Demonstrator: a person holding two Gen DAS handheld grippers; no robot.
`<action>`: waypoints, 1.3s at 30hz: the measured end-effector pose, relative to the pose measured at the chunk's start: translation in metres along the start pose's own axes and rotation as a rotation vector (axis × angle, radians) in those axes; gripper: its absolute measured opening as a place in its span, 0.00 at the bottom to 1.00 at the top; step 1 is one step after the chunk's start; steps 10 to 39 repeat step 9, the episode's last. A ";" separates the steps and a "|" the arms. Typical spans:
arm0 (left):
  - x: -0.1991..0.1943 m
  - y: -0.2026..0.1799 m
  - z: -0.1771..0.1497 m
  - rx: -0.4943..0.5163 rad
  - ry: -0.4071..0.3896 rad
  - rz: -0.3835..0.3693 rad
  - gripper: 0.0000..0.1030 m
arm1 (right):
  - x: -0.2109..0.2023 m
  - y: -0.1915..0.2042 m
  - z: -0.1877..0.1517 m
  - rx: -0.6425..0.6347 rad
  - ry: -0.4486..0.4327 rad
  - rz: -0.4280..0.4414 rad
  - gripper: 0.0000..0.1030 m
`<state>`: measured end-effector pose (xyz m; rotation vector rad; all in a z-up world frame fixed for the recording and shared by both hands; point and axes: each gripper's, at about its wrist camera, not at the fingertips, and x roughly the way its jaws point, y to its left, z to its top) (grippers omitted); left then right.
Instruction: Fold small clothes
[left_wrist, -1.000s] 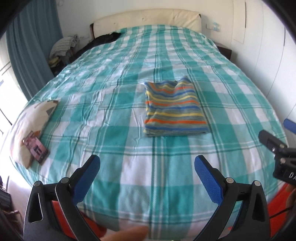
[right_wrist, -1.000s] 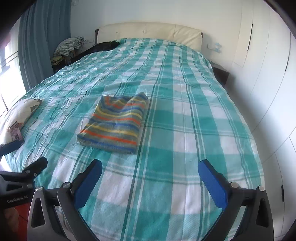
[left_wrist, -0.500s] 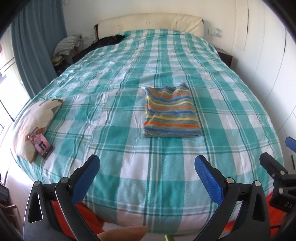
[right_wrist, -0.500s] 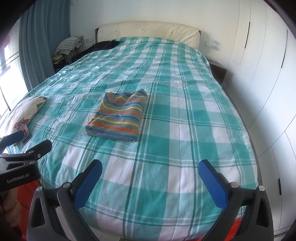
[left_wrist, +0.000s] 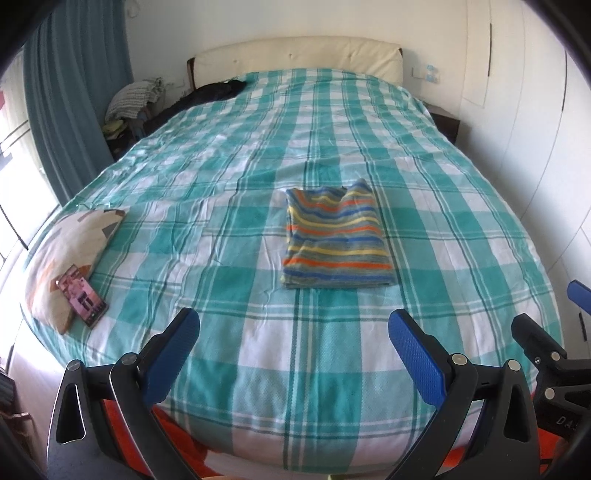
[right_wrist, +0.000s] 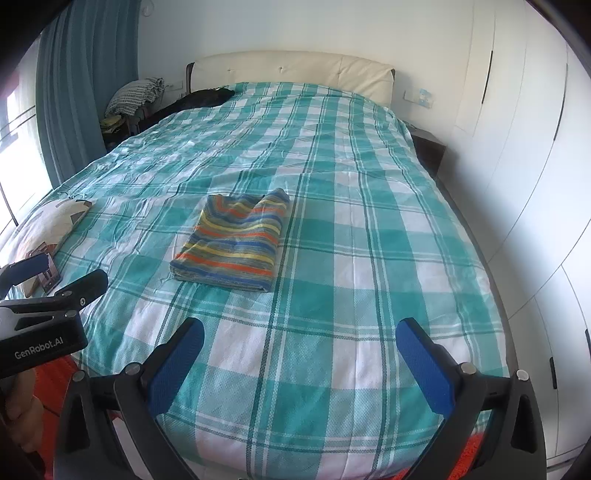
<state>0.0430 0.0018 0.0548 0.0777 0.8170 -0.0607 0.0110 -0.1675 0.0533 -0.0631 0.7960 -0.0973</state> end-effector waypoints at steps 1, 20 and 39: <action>0.000 0.000 -0.001 -0.002 -0.001 -0.001 0.99 | 0.000 -0.001 0.000 0.001 0.001 0.001 0.99; 0.001 -0.003 -0.001 -0.001 -0.005 0.037 0.99 | 0.001 -0.001 0.000 0.001 0.002 0.001 0.99; 0.001 -0.003 -0.001 -0.001 -0.005 0.037 0.99 | 0.001 -0.001 0.000 0.001 0.002 0.001 0.99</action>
